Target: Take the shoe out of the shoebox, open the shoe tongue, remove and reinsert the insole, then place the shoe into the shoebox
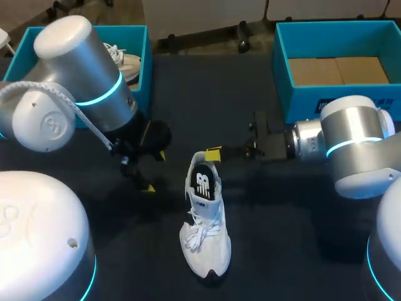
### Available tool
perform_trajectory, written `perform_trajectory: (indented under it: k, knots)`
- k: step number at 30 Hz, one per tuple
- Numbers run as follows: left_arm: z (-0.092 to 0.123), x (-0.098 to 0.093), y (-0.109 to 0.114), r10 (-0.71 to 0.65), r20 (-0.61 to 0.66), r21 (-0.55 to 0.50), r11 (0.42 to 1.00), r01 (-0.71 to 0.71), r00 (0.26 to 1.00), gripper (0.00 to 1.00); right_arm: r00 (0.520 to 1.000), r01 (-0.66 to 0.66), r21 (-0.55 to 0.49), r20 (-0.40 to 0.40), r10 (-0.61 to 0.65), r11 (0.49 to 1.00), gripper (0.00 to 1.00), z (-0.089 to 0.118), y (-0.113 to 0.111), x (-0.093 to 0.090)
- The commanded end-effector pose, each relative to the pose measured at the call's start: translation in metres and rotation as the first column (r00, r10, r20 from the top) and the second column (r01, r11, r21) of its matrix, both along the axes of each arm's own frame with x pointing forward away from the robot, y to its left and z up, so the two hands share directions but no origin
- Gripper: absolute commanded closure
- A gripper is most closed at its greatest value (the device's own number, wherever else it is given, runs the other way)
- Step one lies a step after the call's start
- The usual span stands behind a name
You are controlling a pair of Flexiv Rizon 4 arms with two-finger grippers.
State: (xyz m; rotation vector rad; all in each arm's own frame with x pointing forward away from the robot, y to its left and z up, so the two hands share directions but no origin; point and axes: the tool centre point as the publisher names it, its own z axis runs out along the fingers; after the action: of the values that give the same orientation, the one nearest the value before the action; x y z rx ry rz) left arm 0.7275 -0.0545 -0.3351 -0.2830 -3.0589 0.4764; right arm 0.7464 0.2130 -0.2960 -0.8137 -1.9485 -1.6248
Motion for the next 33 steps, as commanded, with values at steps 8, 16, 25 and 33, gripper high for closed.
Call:
perform_trajectory:
  k: [8,16,25,33]
  knots:
    - [0.021,0.011,0.06,0.085,-0.02,0.016,0.996,-0.084,0.996,0.0,0.966,-0.237,-0.064,-0.124,0.228,0.969,0.47,0.008,-0.032,0.013]
    - [0.035,0.017,0.08,0.102,-0.026,0.022,0.995,-0.101,0.994,0.0,0.958,-0.228,-0.228,-0.228,0.176,0.947,0.49,0.017,-0.044,0.018]
    - [0.047,0.024,0.105,0.052,-0.039,0.052,0.997,-0.05,0.998,0.0,0.972,-0.126,-0.459,-0.233,0.018,0.88,0.56,0.036,-0.05,0.015]
    - [0.058,0.034,0.124,0.011,-0.064,0.06,0.998,-0.007,0.998,0.0,0.967,-0.037,-0.68,-0.209,-0.145,0.732,1.0,0.046,-0.05,0.014]
